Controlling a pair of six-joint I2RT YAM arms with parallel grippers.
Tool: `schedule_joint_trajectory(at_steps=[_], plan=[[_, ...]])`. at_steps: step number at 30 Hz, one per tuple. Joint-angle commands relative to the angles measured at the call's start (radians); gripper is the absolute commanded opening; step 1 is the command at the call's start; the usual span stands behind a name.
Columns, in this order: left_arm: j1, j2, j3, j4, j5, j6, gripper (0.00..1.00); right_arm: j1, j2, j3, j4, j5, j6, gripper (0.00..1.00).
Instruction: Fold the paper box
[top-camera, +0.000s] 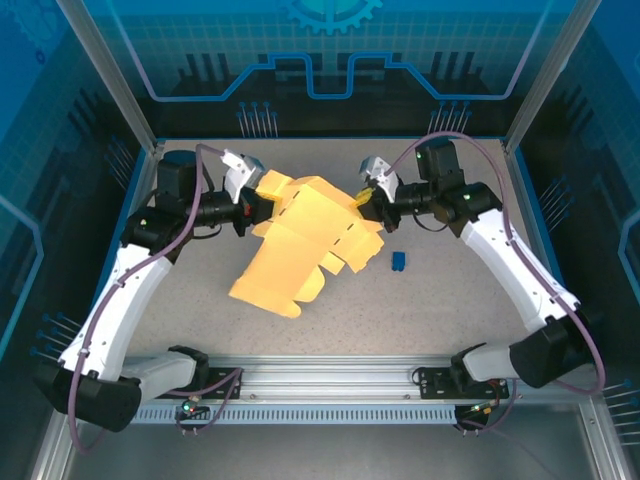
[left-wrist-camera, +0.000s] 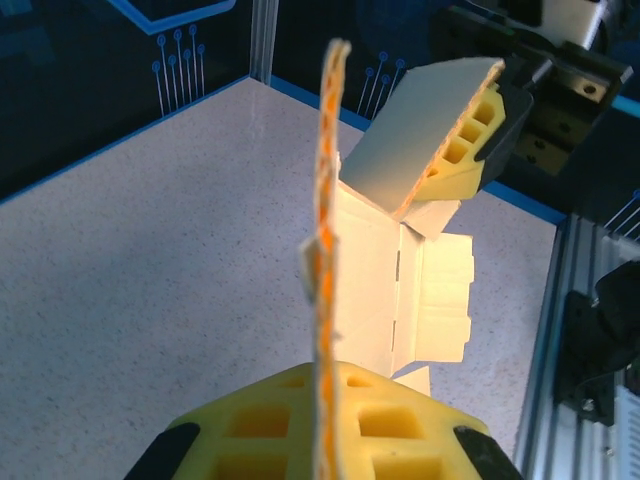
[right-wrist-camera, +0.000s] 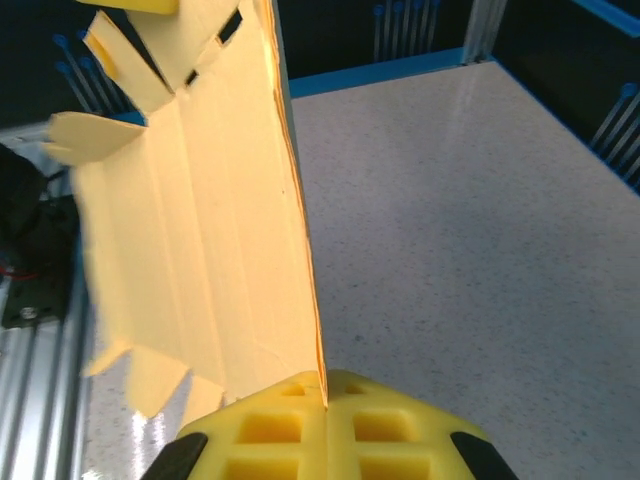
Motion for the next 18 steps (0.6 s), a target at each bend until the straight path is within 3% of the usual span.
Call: schedule_joint_trajectory(at_steps=[1, 6, 12, 15, 18], plan=[[-0.007, 0.006, -0.01, 0.033, 0.063, -0.14, 0.0, 0.09, -0.064, -0.06, 0.151, 0.164, 0.037, 0.07], [-0.007, 0.052, 0.039, -0.013, 0.072, -0.225, 0.0, 0.248, -0.139, -0.187, 0.323, 0.517, -0.023, 0.06], [-0.006, 0.095, 0.061, -0.025, 0.075, -0.267, 0.0, 0.407, -0.136, -0.277, 0.472, 0.852, -0.134, 0.06], [-0.006, 0.114, 0.062, -0.027, 0.079, -0.271, 0.0, 0.464, -0.111, -0.321, 0.551, 0.983, -0.207, 0.06], [-0.003, 0.12, 0.059, -0.036, 0.078, -0.258, 0.0, 0.467, -0.091, -0.321, 0.53, 0.995, -0.208, 0.06]])
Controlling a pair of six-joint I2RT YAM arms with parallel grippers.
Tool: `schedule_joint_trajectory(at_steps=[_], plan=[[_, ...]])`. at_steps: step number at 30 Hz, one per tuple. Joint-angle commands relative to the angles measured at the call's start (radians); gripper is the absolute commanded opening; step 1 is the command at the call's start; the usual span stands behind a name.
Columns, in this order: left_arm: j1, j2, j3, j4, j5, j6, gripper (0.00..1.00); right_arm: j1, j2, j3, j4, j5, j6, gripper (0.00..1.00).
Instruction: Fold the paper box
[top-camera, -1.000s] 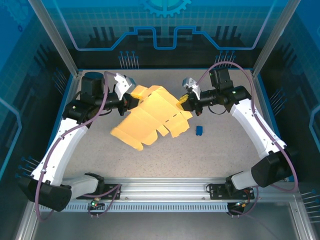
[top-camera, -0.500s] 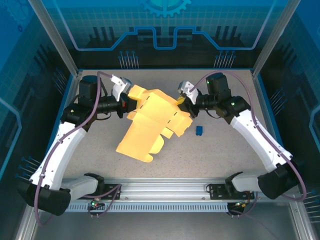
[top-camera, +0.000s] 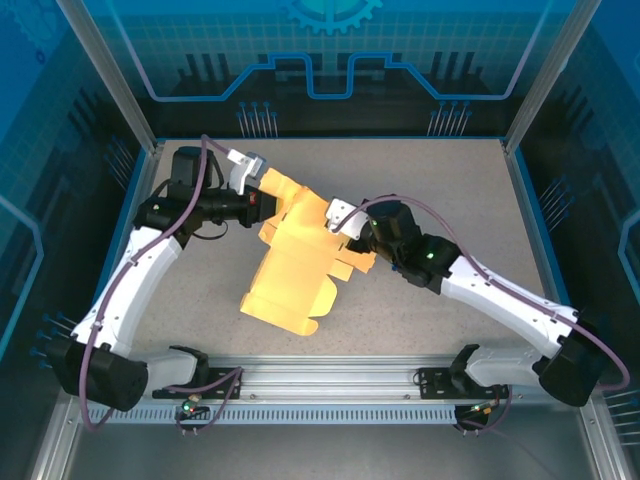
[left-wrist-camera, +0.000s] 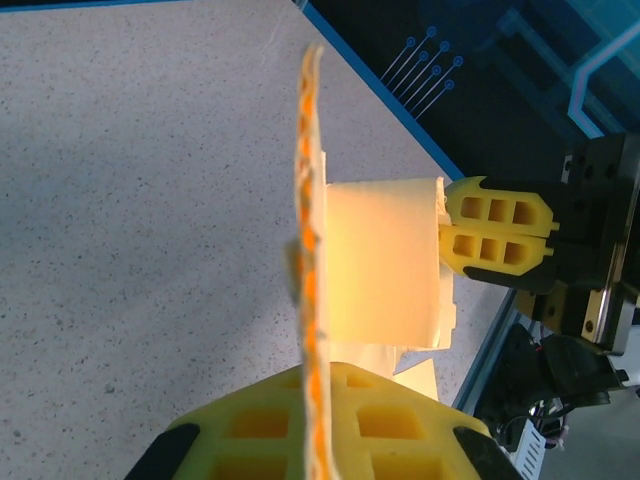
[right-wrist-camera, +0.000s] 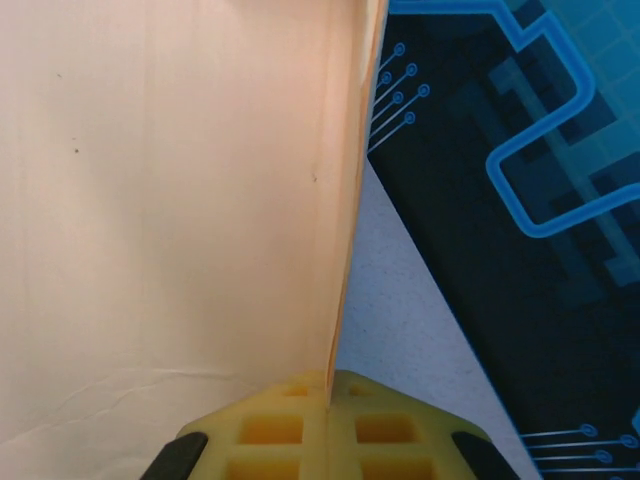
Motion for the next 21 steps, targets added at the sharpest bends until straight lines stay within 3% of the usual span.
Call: schedule_joint_trajectory(at_steps=[1, 7, 13, 21], plan=[[-0.019, 0.009, 0.032, 0.026, 0.095, -0.007, 0.0, 0.041, 0.027, 0.008, 0.098, -0.01, -0.042, 0.07], [-0.017, -0.034, -0.024, 0.039, 0.102, 0.105, 0.0, -0.073, -0.001, 0.067, -0.049, -0.319, 0.088, 0.14], [-0.017, -0.049, -0.054, 0.034, 0.136, 0.175, 0.0, -0.2, 0.003, 0.139, -0.158, -0.629, 0.155, 0.3], [-0.017, -0.042, -0.053, 0.039, 0.209, 0.179, 0.0, -0.333, 0.077, 0.202, -0.191, -0.83, 0.154, 0.46]])
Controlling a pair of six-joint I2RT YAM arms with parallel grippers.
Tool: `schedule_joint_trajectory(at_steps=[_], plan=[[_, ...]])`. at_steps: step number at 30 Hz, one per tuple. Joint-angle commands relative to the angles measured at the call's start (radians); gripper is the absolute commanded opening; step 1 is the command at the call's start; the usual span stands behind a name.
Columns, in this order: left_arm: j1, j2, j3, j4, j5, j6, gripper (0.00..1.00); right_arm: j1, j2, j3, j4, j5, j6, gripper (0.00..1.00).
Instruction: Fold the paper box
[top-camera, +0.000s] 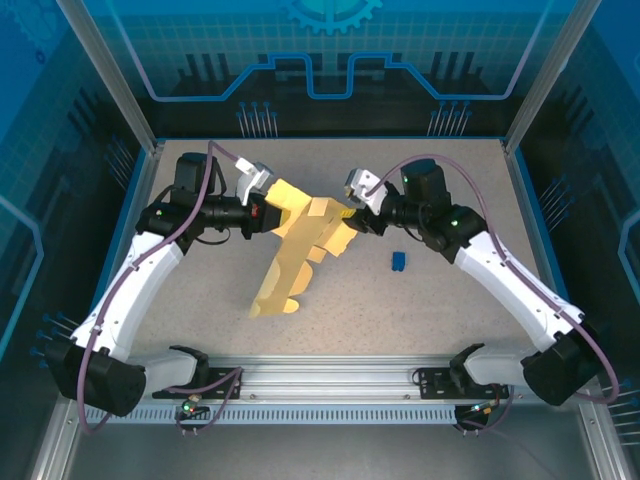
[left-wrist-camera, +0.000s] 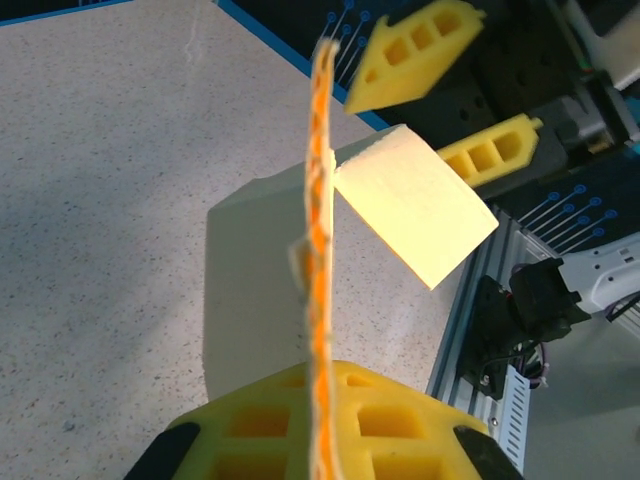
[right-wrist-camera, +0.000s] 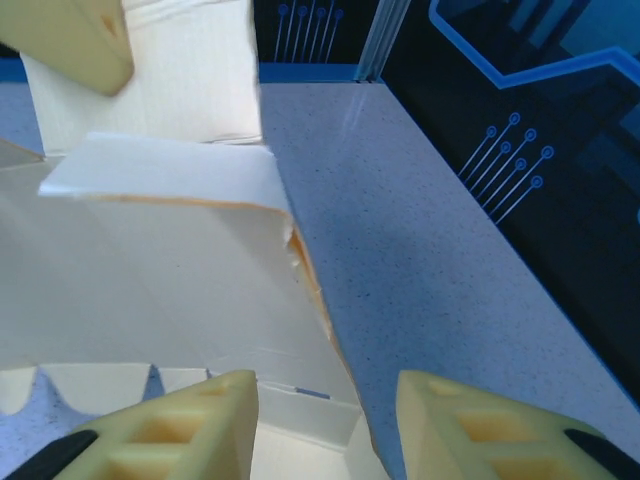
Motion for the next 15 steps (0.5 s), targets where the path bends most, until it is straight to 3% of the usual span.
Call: schedule_joint_trajectory(at_steps=[1, 6, 9, 15], plan=[[-0.002, -0.013, -0.007, 0.027, 0.082, 0.029, 0.0, -0.045, 0.043, 0.042, -0.04, -0.147, 0.008, 0.47], [-0.002, -0.012, -0.001, 0.027, 0.092, 0.027, 0.0, -0.057, 0.095, 0.071, -0.056, -0.238, -0.014, 0.52], [-0.001, -0.016, -0.002, 0.029, 0.098, 0.024, 0.0, -0.057, 0.116, 0.053, -0.031, -0.232, -0.009, 0.52], [-0.002, -0.013, 0.001, 0.038, 0.097, 0.005, 0.0, -0.057, 0.101, -0.007, 0.054, -0.188, 0.026, 0.33]])
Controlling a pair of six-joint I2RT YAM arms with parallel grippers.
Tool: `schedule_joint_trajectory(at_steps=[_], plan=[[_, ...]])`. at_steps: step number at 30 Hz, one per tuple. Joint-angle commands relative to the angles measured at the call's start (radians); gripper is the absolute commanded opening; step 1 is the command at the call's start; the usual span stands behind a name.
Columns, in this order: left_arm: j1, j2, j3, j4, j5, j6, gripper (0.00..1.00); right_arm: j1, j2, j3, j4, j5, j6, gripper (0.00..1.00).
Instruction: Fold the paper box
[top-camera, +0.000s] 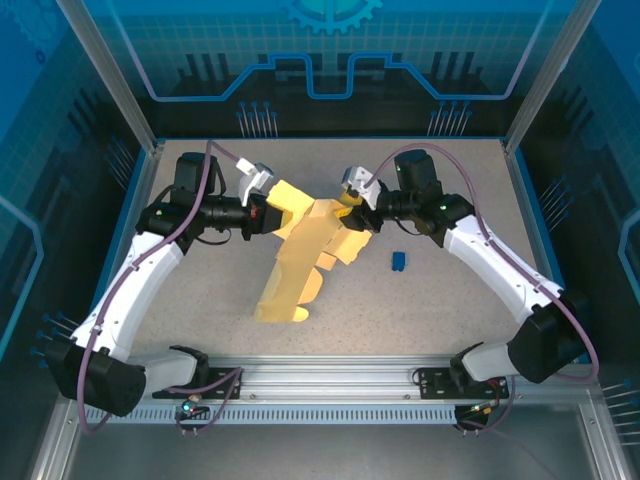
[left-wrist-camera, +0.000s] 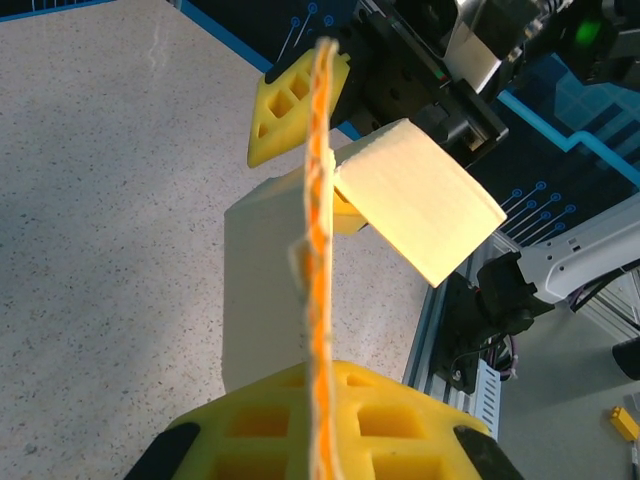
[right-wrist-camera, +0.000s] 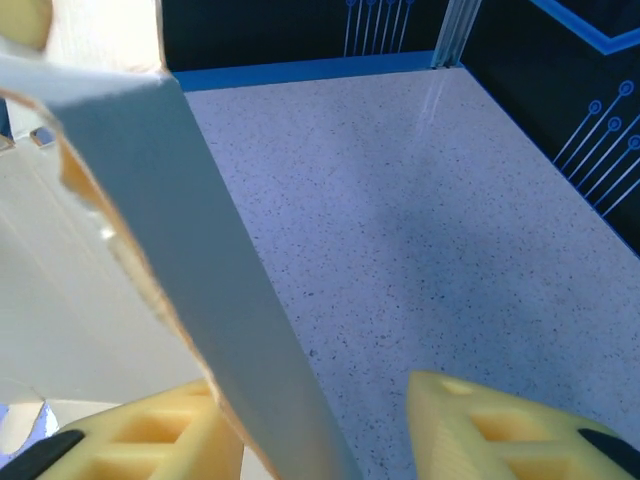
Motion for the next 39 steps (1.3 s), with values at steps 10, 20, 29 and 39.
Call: schedule_joint_trajectory(at_steps=[10, 20, 29, 39], plan=[[-0.002, 0.001, 0.0, 0.086, -0.004, -0.115, 0.0, 0.069, -0.123, -0.163, 0.208, 0.312, 0.056, 0.05], [-0.003, 0.021, -0.034, 0.208, -0.136, -0.422, 0.07, 0.301, -0.088, -0.184, 0.274, 0.982, 0.112, 0.04], [-0.003, 0.005, -0.137, 0.279, -0.296, -0.477, 0.16, 0.205, -0.037, -0.041, -0.067, 0.551, 0.186, 0.01], [-0.001, -0.001, -0.201, 0.211, -0.564, -0.453, 0.45, 0.061, 0.156, 0.097, -0.362, 0.25, 0.269, 0.0]])
